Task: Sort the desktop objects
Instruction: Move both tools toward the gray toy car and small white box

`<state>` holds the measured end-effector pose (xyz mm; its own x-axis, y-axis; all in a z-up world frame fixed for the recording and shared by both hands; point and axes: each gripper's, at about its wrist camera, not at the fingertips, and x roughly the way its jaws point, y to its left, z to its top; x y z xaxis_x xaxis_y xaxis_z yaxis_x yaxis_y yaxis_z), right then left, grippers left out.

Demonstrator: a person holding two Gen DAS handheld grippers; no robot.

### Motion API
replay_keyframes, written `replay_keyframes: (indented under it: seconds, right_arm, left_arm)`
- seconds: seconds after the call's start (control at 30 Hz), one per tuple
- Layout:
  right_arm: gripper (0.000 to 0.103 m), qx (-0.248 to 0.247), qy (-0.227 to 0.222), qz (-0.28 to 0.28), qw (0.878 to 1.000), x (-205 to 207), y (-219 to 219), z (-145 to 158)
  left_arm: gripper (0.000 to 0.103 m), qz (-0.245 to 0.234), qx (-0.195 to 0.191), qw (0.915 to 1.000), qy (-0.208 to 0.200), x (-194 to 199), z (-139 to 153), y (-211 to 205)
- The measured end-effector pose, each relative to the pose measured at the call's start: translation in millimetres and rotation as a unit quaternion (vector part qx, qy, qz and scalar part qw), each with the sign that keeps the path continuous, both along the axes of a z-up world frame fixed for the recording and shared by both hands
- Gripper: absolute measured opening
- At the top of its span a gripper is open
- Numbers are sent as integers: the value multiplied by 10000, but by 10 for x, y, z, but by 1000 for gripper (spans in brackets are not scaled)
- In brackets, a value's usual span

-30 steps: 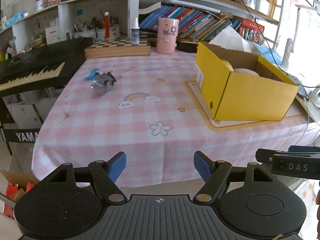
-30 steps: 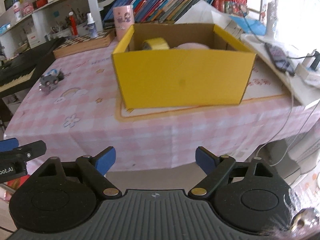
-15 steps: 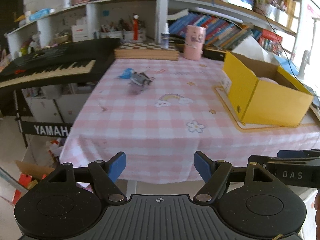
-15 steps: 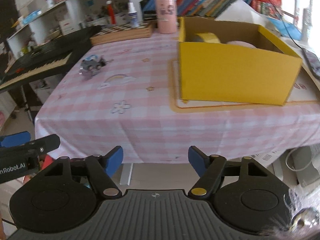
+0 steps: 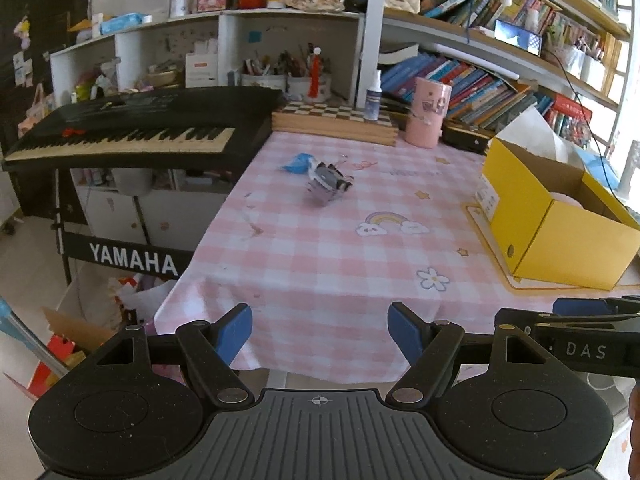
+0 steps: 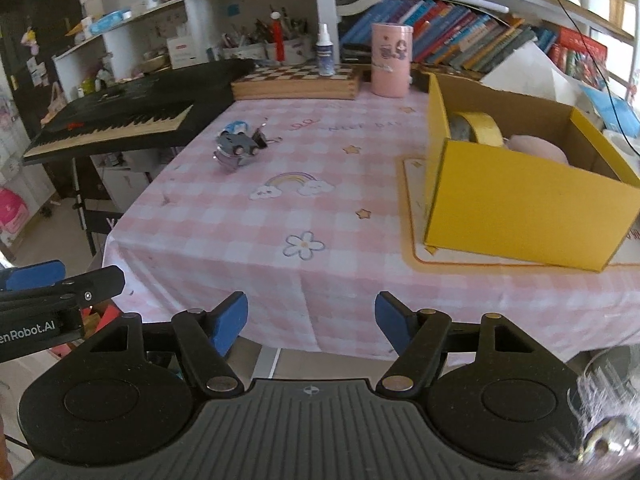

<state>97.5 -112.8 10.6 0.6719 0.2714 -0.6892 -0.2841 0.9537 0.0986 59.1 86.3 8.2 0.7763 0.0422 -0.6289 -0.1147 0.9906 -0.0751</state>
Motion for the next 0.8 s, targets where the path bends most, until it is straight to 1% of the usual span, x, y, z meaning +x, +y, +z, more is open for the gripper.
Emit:
replay_keyframes:
  seconds: [0.23,0.37,0.53,0.8]
  right_arm:
    - [70,-7,-5,155,9999,156,144,-15]
    - [70,7,-12,228,9997,291,211,-22]
    - [70,-25,71,227,9997,561,260,-43]
    - [70,-55,0,316,9995,1010,322,-19]
  left_arm:
    - [76,120,-1,9999,-24,87,-11,113]
    - [76,157,-15,9999,-9,209,-32,145]
    - [76,206,-20,9998,-1,402,-57,171]
    - [76,243,-37,9997,86,802,-86,172]
